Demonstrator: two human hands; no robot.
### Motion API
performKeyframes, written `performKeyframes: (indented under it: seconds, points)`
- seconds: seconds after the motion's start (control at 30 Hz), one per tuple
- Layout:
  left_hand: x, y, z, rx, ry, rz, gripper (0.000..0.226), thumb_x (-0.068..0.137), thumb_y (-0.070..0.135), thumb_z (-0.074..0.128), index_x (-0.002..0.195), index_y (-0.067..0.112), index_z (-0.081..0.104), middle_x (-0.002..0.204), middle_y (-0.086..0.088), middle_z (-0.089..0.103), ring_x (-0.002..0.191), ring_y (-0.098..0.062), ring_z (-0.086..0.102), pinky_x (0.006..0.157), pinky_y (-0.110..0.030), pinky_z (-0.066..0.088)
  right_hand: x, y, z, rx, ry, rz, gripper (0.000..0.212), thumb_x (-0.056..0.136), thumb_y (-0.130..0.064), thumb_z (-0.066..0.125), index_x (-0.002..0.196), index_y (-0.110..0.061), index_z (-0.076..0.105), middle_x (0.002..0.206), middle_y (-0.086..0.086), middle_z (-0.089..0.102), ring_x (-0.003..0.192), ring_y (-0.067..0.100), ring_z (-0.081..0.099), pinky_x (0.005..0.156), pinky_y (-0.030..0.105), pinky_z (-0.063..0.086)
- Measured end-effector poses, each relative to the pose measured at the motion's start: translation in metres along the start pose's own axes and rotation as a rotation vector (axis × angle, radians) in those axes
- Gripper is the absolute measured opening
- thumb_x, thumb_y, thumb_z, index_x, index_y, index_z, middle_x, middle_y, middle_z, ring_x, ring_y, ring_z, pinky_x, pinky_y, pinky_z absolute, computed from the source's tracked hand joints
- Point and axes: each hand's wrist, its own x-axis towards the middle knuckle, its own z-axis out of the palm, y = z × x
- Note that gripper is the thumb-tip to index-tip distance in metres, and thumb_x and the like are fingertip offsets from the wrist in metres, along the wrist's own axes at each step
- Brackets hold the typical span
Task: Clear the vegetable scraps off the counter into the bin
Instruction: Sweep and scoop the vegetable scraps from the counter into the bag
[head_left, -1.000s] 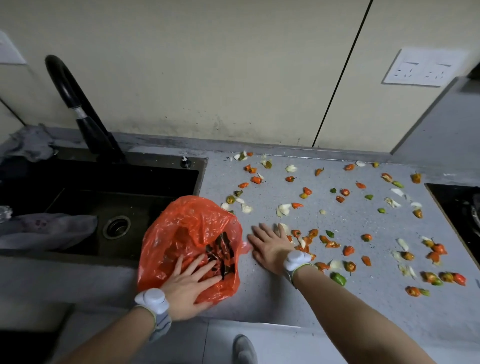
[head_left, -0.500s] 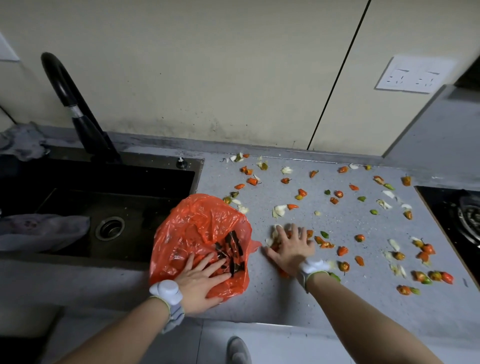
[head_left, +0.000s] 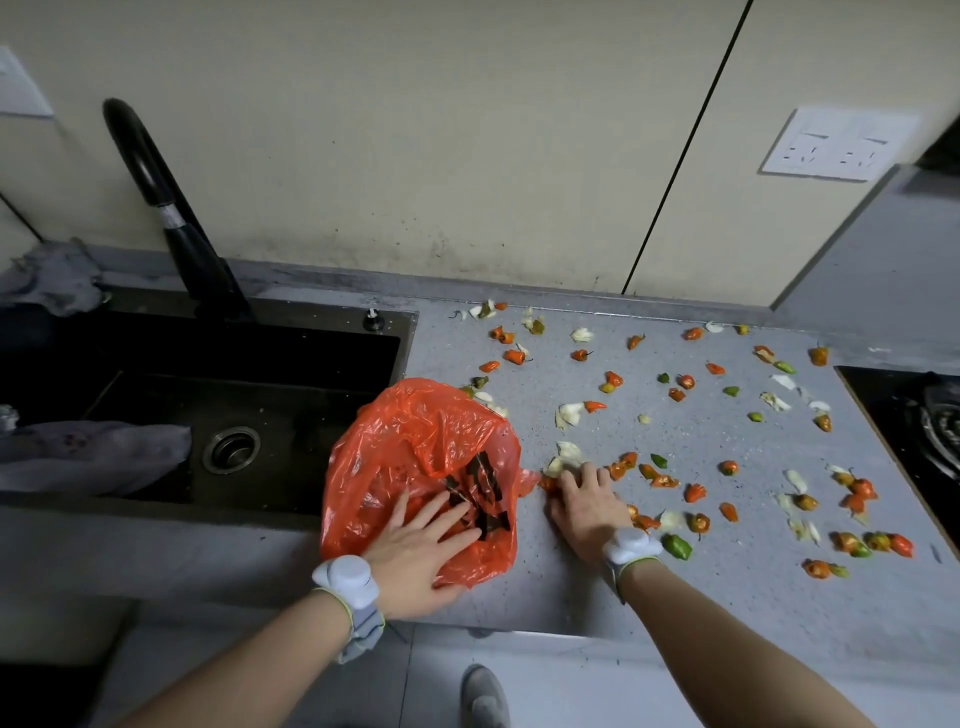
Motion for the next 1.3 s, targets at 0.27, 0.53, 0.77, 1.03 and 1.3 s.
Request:
performKeyframes:
  seconds: [0.27,0.53,0.77,1.03,1.3]
  points:
    - [-0.015,0.012,-0.006,-0.022,0.006,-0.097,0.074,0.088,0.069,0.030,0.153,0.035,0.020,0.166,0.000,-0.002,0.151,-0.024,-0.012,0.115,-0.064,-0.011,0.014,0.003,-0.004,0.104,-0.062,0.070,0.041,0.095,-0.026,0.052,0.132,-0.014,0.043,0.128,0.012,0.042,0.117,0.033,0.046,0.095,0.042,0.045]
    - [-0.029,0.016,0.001,-0.075,-0.084,-0.211,0.072,0.090,0.062,0.035,0.154,0.035,0.015,0.165,0.001,-0.004,0.151,-0.027,-0.010,0.116,-0.065,-0.005,0.026,0.004,-0.027,0.728,0.079,0.500,0.025,0.091,-0.031,0.064,0.104,-0.010,0.060,0.102,0.011,0.063,0.086,0.030,0.064,0.074,0.041,0.055]
    - [-0.033,0.016,0.003,-0.105,-0.084,-0.182,0.070,0.093,0.055,0.040,0.154,0.034,0.013,0.165,0.000,-0.005,0.151,-0.026,-0.013,0.117,-0.063,-0.006,0.033,-0.021,-0.067,1.852,0.047,0.744,0.014,0.091,-0.008,0.059,0.078,-0.008,0.055,0.060,0.009,0.052,0.054,0.019,0.048,0.044,0.027,0.043]
    - [-0.035,0.014,0.009,-0.145,-0.089,-0.201,0.066,0.094,0.047,0.042,0.154,0.034,0.017,0.165,-0.001,-0.004,0.151,-0.027,-0.013,0.117,-0.063,-0.005,0.044,-0.099,-0.092,2.289,-0.295,0.598,0.021,0.094,-0.008,0.048,0.073,-0.009,0.051,0.060,0.003,0.051,0.052,0.011,0.054,0.032,0.014,0.031]
    - [-0.037,0.016,0.009,-0.153,-0.040,-0.219,0.062,0.093,0.044,0.047,0.151,0.034,0.026,0.164,-0.001,0.005,0.151,-0.028,-0.008,0.117,-0.063,-0.004,0.040,-0.177,-0.078,2.043,-0.423,0.430,0.013,0.094,-0.011,0.051,0.083,-0.010,0.059,0.068,0.007,0.057,0.054,0.015,0.056,0.039,0.019,0.036]
